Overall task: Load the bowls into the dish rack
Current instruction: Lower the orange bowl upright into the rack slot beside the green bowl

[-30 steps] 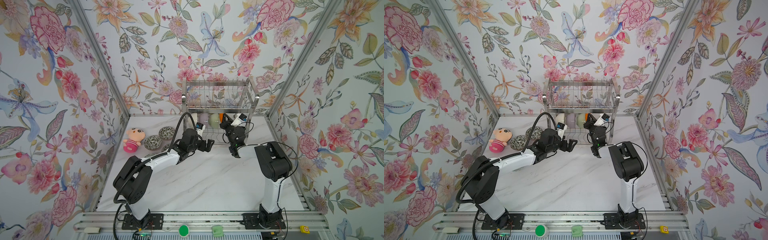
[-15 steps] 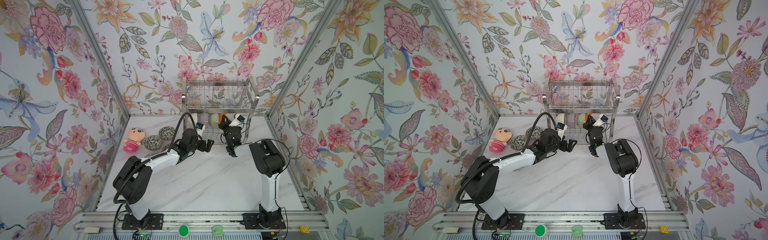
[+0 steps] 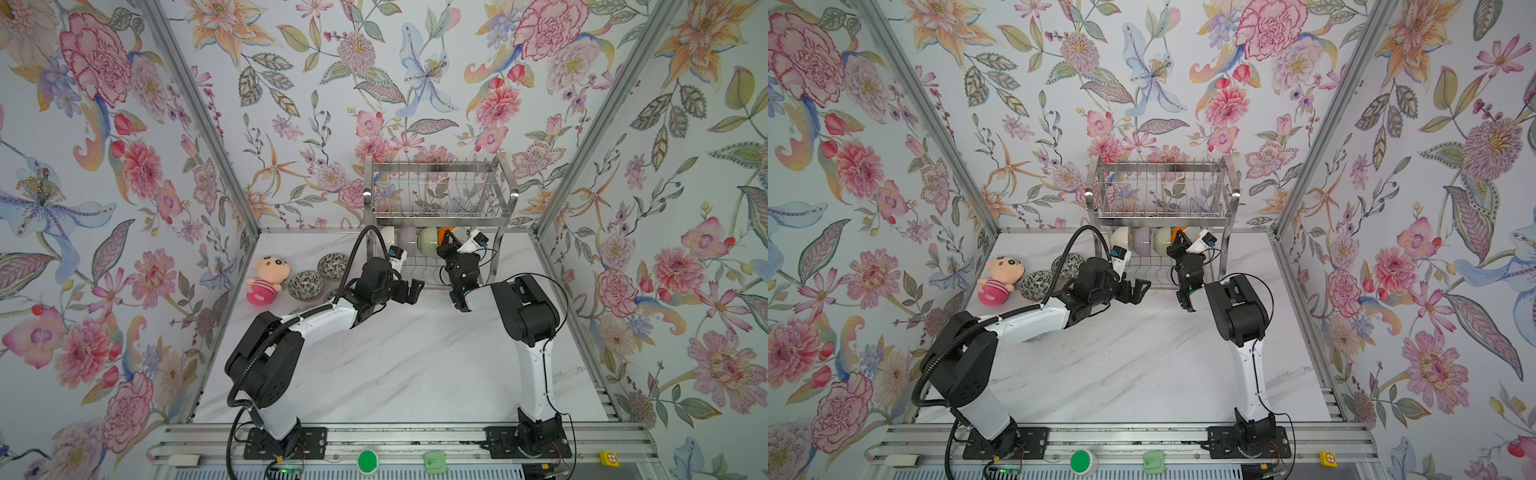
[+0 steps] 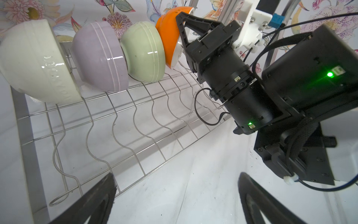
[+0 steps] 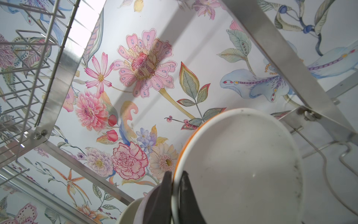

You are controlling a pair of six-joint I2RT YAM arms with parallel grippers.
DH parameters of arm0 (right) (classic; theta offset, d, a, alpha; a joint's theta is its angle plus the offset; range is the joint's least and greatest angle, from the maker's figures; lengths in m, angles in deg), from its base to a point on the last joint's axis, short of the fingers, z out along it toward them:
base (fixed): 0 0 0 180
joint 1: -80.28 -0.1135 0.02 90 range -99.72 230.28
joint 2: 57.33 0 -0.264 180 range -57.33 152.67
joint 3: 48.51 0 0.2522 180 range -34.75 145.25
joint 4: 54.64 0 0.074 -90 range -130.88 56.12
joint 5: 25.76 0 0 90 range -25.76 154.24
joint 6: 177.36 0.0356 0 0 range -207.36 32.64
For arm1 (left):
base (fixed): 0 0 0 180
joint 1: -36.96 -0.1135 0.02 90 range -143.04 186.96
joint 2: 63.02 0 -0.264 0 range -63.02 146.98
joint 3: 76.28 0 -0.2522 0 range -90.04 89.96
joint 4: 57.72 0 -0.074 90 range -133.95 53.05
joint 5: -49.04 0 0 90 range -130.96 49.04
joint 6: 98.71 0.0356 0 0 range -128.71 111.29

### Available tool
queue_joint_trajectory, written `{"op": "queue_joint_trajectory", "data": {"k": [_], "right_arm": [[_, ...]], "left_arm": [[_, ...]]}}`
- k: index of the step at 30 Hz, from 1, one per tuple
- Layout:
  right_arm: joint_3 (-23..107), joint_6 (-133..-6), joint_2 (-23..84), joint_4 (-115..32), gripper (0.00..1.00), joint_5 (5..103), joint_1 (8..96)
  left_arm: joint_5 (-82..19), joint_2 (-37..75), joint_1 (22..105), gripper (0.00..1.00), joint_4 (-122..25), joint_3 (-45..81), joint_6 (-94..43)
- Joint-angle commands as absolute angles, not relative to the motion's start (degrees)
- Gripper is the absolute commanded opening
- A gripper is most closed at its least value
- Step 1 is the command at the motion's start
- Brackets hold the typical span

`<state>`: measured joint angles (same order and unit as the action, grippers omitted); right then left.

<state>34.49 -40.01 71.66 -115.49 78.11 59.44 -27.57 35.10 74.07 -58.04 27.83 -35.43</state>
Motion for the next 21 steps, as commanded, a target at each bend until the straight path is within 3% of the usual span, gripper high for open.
{"op": "queue_joint_trajectory", "data": {"k": [1,21], "right_arm": [[37.36,-38.00,73.57,-120.36,0.00,77.17,59.82],[42.73,-34.97,79.80,-120.69,0.00,74.00,61.32]], "left_arm": [[-26.71,33.69,73.12,0.99,-57.84,28.26,-34.38],[-25.67,34.72,71.11,0.99,-58.64,28.62,-34.13]]}}
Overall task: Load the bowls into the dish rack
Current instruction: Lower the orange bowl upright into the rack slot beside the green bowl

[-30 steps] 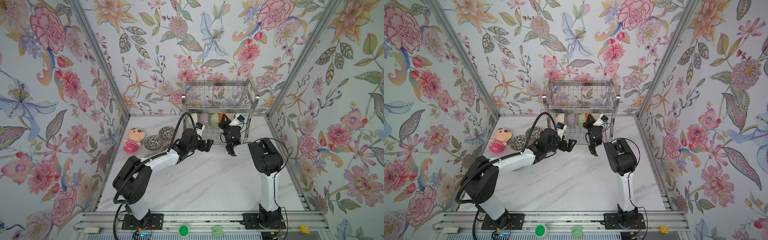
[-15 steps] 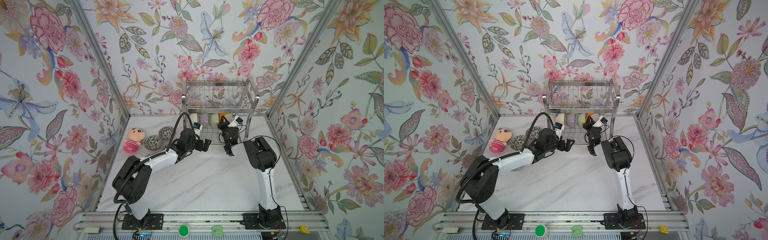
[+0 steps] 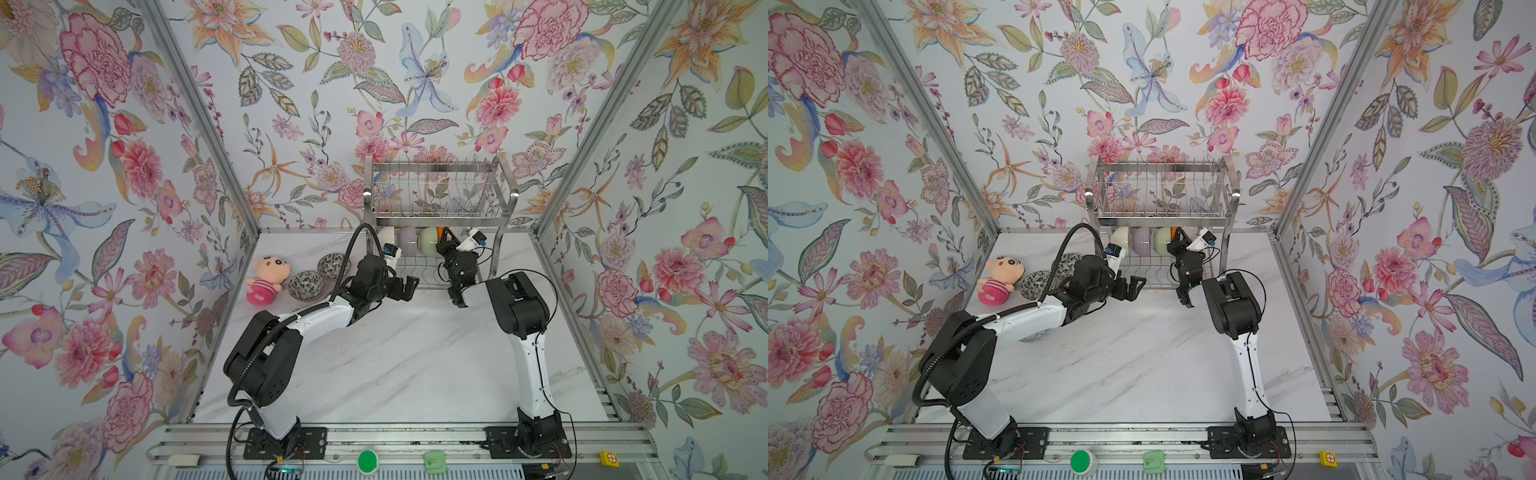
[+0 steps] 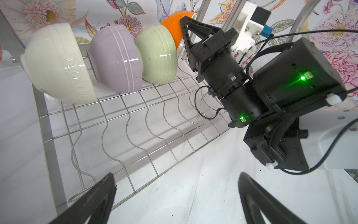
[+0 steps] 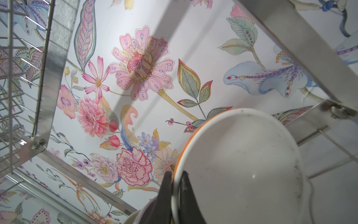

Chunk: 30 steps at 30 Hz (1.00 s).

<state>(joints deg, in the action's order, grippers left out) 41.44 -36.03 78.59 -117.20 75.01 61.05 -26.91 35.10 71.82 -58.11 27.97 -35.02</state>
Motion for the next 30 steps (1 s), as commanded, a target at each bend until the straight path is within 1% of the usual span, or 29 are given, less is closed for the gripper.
{"op": "queue_joint_trajectory", "data": {"k": [1,8,16,30], "right_arm": [[42.70,-35.01,79.86,-120.68,0.00,74.00,61.38],[43.33,-34.65,80.31,-119.81,0.00,72.62,62.22],[41.08,-33.95,79.46,-120.00,0.00,72.95,62.62],[40.57,-32.43,78.88,-115.21,0.00,73.36,63.06]], "left_arm": [[-25.66,34.75,71.07,0.99,-58.56,28.53,-34.15],[-25.31,35.21,70.85,0.99,-58.94,28.27,-34.20],[-25.22,35.15,70.80,0.99,-59.07,28.35,-34.34],[-25.49,34.56,70.79,0.99,-59.41,29.23,-34.39]]}}
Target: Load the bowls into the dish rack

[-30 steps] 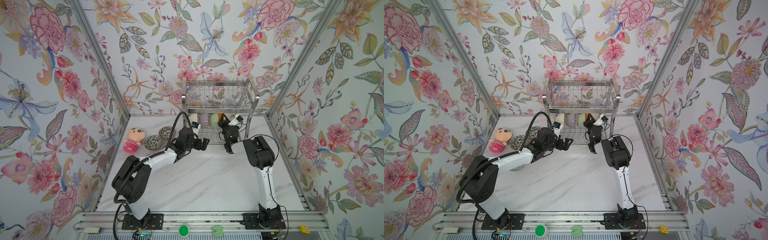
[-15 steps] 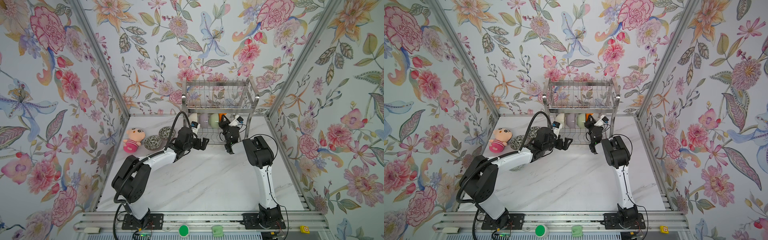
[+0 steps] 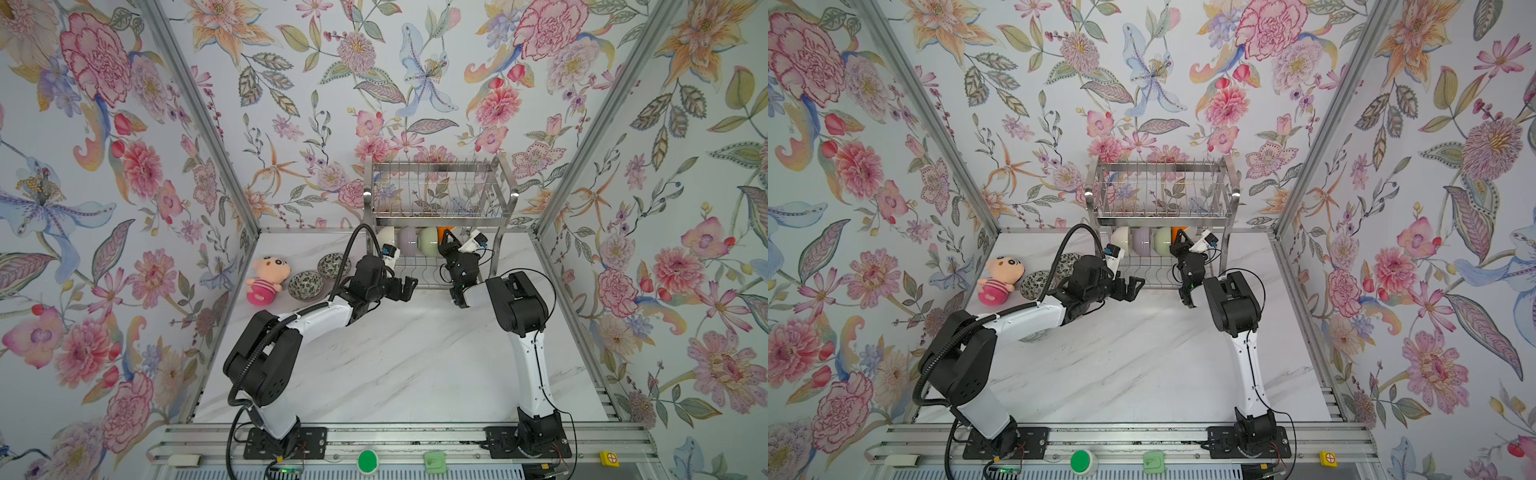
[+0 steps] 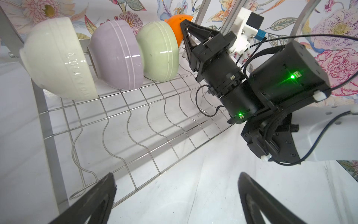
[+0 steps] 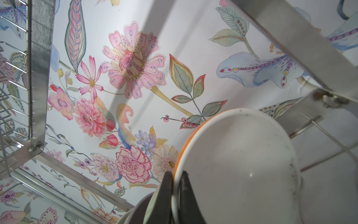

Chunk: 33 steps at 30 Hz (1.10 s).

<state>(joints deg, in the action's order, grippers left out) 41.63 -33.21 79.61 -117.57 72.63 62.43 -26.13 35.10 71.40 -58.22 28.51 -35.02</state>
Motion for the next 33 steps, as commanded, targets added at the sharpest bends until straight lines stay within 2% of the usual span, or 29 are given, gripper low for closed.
{"op": "queue_joint_trajectory", "data": {"k": [1,5,8,10,21,29,33], "right_arm": [[40.41,-32.12,78.77,-114.42,0.00,73.64,63.07],[40.01,-31.90,77.64,-111.16,0.00,74.89,63.07],[39.85,-31.91,76.99,-109.11,0.08,75.98,63.07],[39.94,-32.31,76.80,-108.46,0.06,75.86,63.17],[40.16,-32.29,76.02,-103.24,0.07,74.64,63.93],[41.40,-33.91,75.32,-98.30,0.17,74.15,64.10],[41.85,-34.98,74.96,-96.49,0.18,74.00,64.15]], "left_arm": [[-25.42,34.62,70.78,0.99,-59.39,29.23,-34.45],[-25.31,34.71,70.76,0.99,-59.53,29.23,-34.33],[-25.23,34.61,70.80,0.99,-59.61,29.34,-34.32],[-25.24,34.49,70.76,1.00,-59.60,29.29,-34.25],[-25.14,34.09,70.72,0.99,-59.80,29.83,-34.20],[-25.23,33.99,70.80,0.99,-59.92,29.97,-34.13],[-25.18,34.16,70.69,0.99,-60.03,29.93,-34.20]]}}
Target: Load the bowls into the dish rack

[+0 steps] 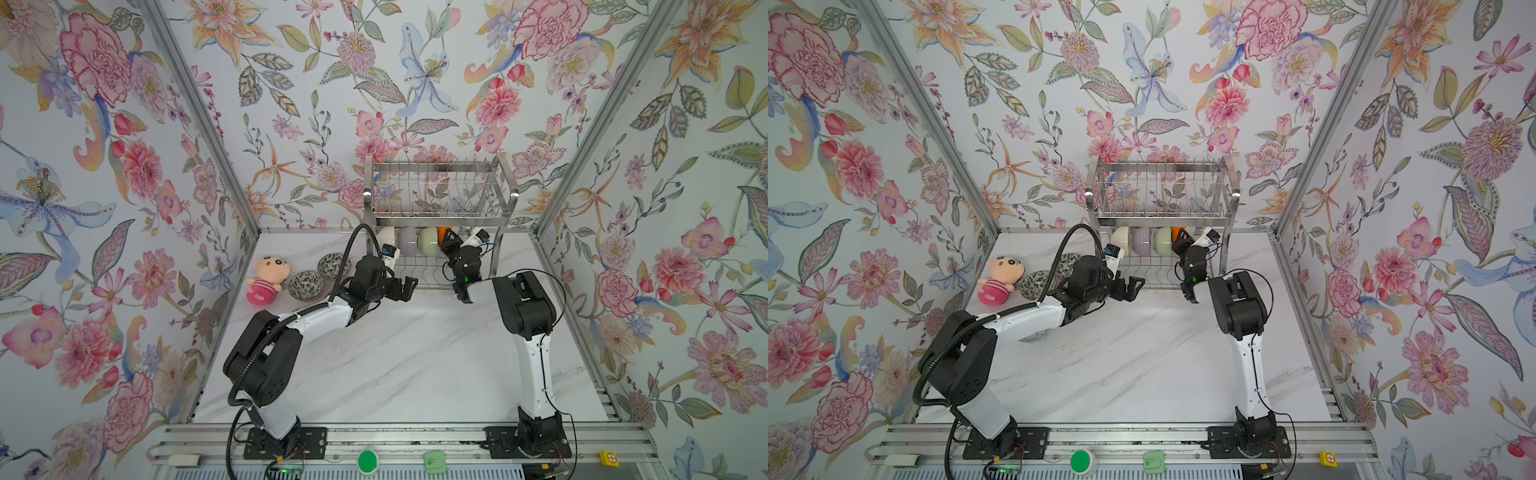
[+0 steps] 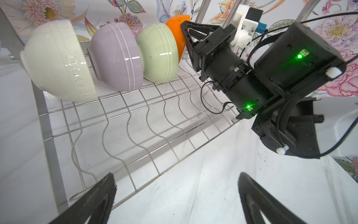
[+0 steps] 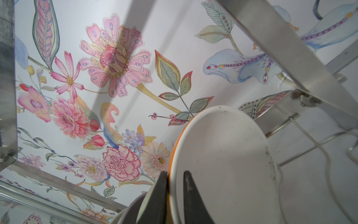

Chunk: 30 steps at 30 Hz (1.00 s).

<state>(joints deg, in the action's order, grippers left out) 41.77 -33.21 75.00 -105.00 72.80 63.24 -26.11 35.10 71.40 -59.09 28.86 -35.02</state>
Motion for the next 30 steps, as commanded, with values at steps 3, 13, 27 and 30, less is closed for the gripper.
{"op": "queue_joint_trajectory", "data": {"k": [3,13,27,30], "right_arm": [[41.94,-35.22,74.80,-96.15,0.19,73.91,64.17],[41.27,-35.83,73.80,-94.59,0.20,73.99,63.93],[37.67,-36.29,71.85,-95.88,0.25,74.79,63.86],[37.36,-36.36,71.74,-96.08,0.26,74.70,63.85]], "left_arm": [[-25.15,34.27,70.68,0.99,-60.04,29.93,-34.27],[-25.00,34.44,70.63,0.99,-60.13,29.85,-34.40],[-24.87,34.44,70.62,0.99,-60.04,29.90,-34.47],[-24.71,34.52,70.64,0.99,-60.15,29.85,-34.67]]}}
